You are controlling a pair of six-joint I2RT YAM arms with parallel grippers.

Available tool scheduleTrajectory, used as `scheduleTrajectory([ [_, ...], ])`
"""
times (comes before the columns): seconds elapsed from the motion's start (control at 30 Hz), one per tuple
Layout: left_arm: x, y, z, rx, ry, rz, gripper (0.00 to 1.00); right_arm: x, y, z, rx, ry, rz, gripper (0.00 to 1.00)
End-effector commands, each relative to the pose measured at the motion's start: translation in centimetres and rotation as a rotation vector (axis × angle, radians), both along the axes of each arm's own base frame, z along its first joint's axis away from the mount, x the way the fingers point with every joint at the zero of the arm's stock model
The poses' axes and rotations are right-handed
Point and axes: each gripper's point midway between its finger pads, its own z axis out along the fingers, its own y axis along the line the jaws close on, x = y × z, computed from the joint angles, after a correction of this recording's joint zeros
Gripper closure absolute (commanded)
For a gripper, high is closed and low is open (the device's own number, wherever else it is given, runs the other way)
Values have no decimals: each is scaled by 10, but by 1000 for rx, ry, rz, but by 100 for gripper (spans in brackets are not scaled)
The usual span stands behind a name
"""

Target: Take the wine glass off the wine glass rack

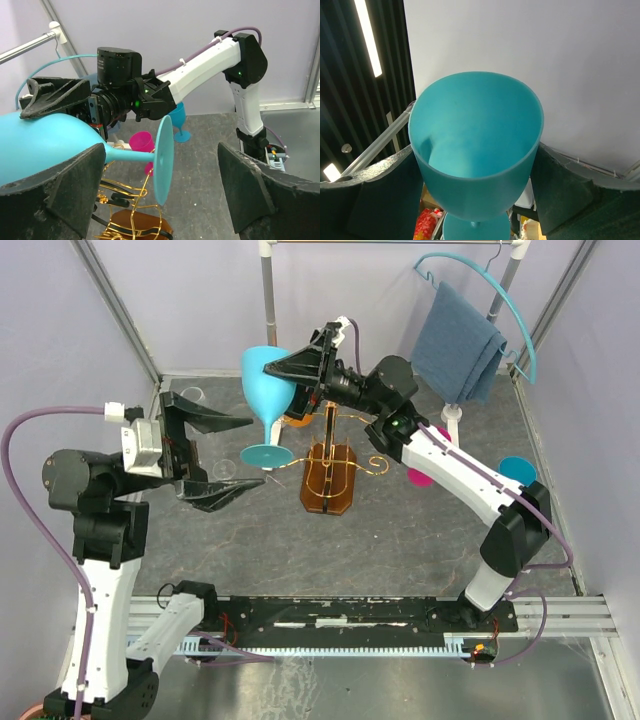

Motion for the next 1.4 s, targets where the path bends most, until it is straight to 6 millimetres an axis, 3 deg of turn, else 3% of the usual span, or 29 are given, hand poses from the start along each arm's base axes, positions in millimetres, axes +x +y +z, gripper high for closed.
scheduleTrajectory([
  [0.0, -9, 6, 14, -22, -75, 65, 1, -3, -25, 28, 69, -109, -35, 30],
  [0.17, -3, 17, 26, -52, -101, 199, 1, 6, -73, 20, -75, -226, -186, 32],
  [0.3, 7, 24, 28, -81, -94, 280, 1, 1, -137, -7, -425, -398, -440, 26],
  [0.47, 21, 27, 25, -112, -57, 319, 1, -8, -227, -59, -884, -514, -788, 26],
  [0.73, 32, 28, 18, -122, -13, 336, 1, -31, -335, -128, -1241, -477, -1139, 30],
  [0.9, 41, 27, 11, -148, 21, 339, 1, -23, -356, -190, -1393, -410, -1187, 38],
  [1.07, 50, 26, -1, -167, 80, 339, 1, -6, -378, -237, -1457, -391, -1346, 40],
  [1.17, 54, 26, -7, -178, 107, 342, 1, 3, -391, -253, -1517, -415, -1429, 42],
  [1.37, 65, 23, -15, -222, 162, 327, 1, 16, -398, -262, -1521, -461, -1565, 42],
])
